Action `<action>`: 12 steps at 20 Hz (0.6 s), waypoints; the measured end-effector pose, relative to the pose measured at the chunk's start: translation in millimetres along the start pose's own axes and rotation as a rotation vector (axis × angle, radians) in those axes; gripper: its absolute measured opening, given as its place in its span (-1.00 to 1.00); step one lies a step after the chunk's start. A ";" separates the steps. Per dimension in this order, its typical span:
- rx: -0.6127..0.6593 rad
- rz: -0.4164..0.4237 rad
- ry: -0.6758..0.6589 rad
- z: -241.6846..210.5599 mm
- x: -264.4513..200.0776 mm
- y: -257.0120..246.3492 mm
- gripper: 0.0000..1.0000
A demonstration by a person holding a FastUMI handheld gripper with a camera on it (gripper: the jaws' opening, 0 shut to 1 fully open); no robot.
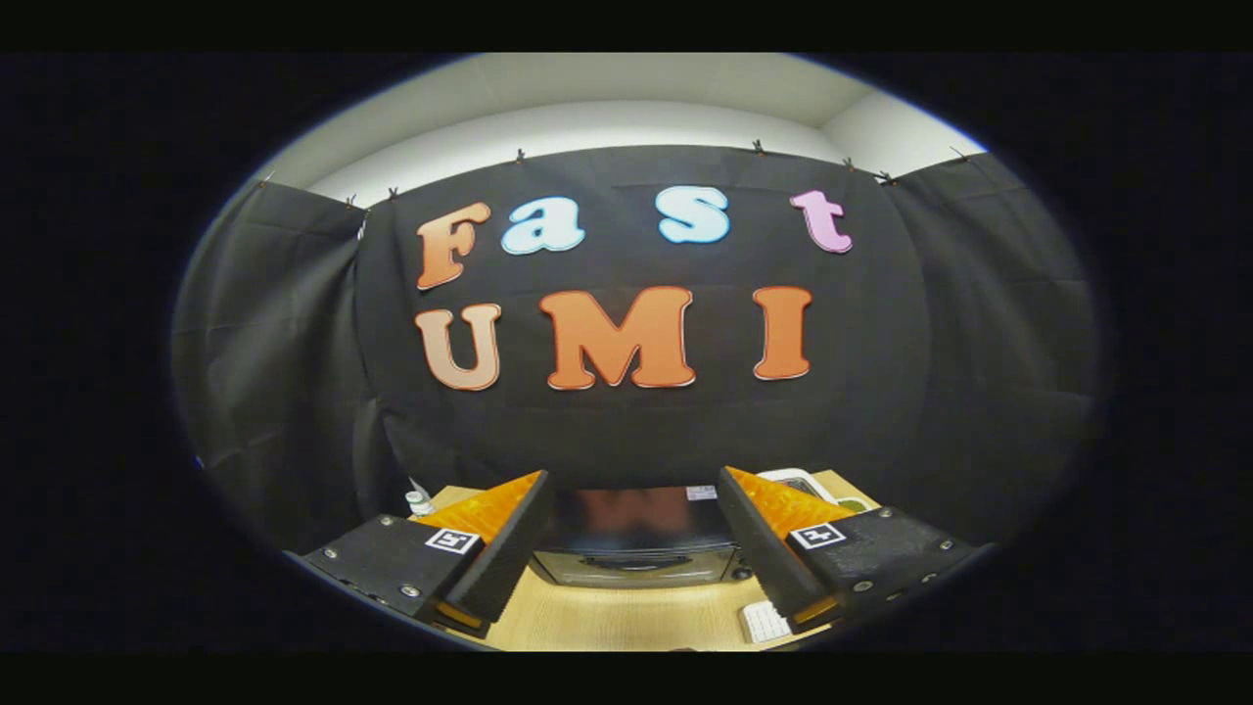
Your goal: Open the toaster oven, put the food inside, and close the toaster oven door.
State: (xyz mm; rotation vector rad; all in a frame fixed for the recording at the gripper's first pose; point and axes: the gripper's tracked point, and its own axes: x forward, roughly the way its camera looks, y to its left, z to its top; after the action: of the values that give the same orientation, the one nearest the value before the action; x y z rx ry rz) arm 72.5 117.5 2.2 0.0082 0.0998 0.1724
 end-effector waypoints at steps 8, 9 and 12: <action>0.022 -0.032 0.003 -0.5 -11.6 -5.1 0.98; 0.031 -0.030 0.000 -0.7 -13.4 -3.3 0.99; 0.009 -0.031 -0.005 0.8 -17.0 -2.9 0.99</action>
State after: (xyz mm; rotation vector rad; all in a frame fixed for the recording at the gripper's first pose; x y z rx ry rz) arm 56.5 111.7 4.6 0.0156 0.0959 0.1406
